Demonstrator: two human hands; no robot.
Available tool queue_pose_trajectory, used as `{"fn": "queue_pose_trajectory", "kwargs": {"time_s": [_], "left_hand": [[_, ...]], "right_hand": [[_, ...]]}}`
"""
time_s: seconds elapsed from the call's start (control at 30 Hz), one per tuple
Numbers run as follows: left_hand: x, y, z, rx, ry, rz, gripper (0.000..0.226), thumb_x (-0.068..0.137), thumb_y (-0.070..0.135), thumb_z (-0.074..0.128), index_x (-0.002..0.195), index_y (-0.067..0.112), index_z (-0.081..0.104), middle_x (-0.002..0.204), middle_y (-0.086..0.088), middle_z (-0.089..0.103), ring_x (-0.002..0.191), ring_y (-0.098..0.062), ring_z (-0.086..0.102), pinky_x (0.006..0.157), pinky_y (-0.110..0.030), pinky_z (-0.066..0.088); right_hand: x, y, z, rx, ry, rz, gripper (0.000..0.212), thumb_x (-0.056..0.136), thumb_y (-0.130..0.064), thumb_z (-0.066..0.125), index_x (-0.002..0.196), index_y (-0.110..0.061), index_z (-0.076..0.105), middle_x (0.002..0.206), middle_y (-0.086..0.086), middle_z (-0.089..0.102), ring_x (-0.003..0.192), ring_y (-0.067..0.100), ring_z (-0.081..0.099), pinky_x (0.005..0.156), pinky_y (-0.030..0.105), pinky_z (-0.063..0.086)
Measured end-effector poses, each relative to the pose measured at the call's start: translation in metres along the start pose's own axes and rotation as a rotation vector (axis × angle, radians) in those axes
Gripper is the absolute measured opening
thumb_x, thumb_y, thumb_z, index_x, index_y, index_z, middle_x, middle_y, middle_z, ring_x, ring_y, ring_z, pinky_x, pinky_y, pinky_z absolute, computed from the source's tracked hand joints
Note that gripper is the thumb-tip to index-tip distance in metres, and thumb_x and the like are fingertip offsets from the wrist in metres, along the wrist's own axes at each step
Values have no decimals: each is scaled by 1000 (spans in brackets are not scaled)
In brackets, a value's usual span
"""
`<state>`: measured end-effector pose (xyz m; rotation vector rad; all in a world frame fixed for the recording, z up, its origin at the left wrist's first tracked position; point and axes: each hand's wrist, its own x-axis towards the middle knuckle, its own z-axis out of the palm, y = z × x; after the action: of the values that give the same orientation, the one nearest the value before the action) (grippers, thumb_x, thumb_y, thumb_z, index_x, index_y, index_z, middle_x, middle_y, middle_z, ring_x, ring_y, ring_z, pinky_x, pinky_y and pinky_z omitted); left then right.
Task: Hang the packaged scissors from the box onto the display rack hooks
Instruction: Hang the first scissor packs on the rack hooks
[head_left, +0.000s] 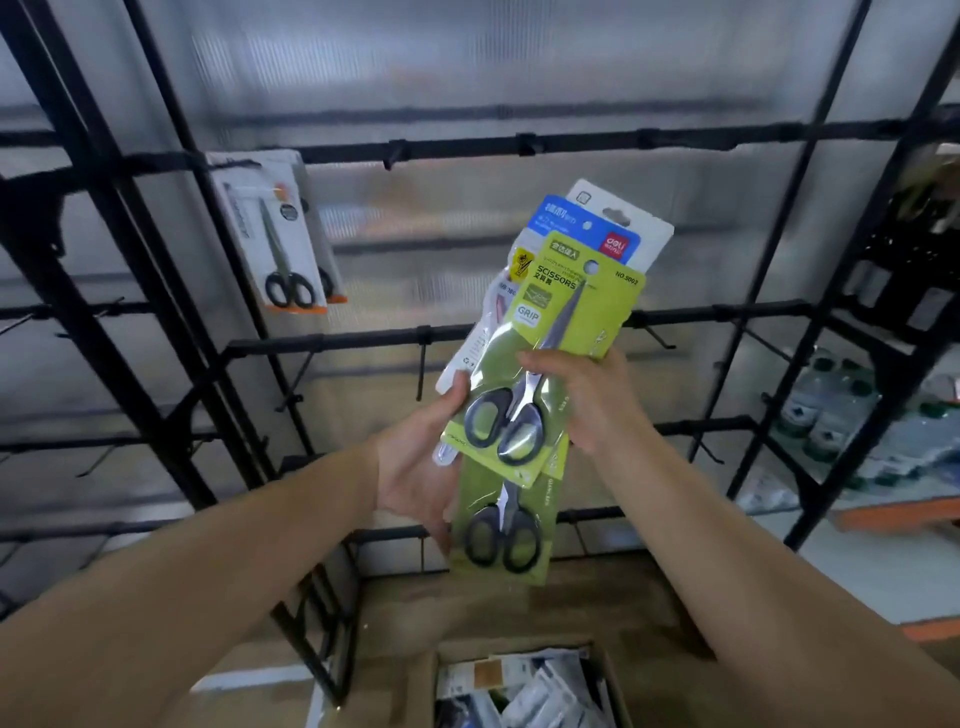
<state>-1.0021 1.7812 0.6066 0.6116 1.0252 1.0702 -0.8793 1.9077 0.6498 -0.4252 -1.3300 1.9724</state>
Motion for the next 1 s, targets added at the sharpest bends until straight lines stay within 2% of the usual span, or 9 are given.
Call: {"fn": "queue_pose_trajectory", "kwargs": {"time_s": [0.13,0.2,0.27,0.37,0.53,0.7,0.77,0.83,1.0], "left_hand": [[-13,15,1,10,108,45,87,71,85,39,130,23,57,136,-11,53,121,-35,51,113,-60,11],[-20,19,3,-59,187,115,80,74,79,43,120,17,65,125,-12,61,111,-30,59,107,-46,37],[-27,22,7,-110,259,203,67,77,68,49,111,14,69,113,-11,68,99,-27,66,88,-36,52],[-35,26,11,-146,360,324,57,79,50,55,120,12,63,114,-10,66,95,-26,65,82,-34,53],[-43,30,13,-103,418,395,52,75,30,60,123,11,58,106,-10,67,85,-24,66,73,-32,56],[-47,31,8,-97,397,449,43,71,14,59,114,10,61,94,-7,69,79,-24,67,75,-33,54],[-48,32,7,-118,392,464,35,71,13,59,105,9,65,89,-6,71,76,-22,68,74,-33,55],[-49,33,7,-152,363,503,30,74,13,59,102,9,67,91,-8,73,76,-23,70,66,-34,58],[-43,33,13,-170,397,484,28,75,30,64,93,11,75,103,-14,71,85,-27,71,68,-38,59]], "right_hand": [[10,-12,19,-23,-26,-24,28,66,11,70,89,-3,68,87,16,70,83,35,67,78,45,56],[14,-13,28,-8,-54,-37,25,66,12,70,83,-6,71,79,10,72,74,28,69,65,37,57],[16,-13,38,5,-88,-32,26,64,12,69,76,-11,73,77,8,73,70,26,70,58,32,55],[18,-14,51,-3,-104,-12,30,62,14,66,79,-10,74,81,10,73,73,29,71,59,35,56],[21,-19,60,-116,-159,-4,52,64,17,63,113,1,60,94,12,72,81,29,70,61,34,56],[23,-21,60,-262,-220,-20,51,67,14,65,115,-3,60,98,8,72,89,23,69,71,30,56],[25,-20,62,-309,-249,-17,52,67,11,67,116,-5,59,102,9,71,97,26,67,86,39,52],[27,-17,67,-326,-252,-14,59,65,11,69,120,-7,55,104,9,70,99,27,65,91,44,49],[28,0,78,-299,-170,-49,59,62,12,72,98,-25,42,96,0,65,95,18,62,82,37,51]]}}
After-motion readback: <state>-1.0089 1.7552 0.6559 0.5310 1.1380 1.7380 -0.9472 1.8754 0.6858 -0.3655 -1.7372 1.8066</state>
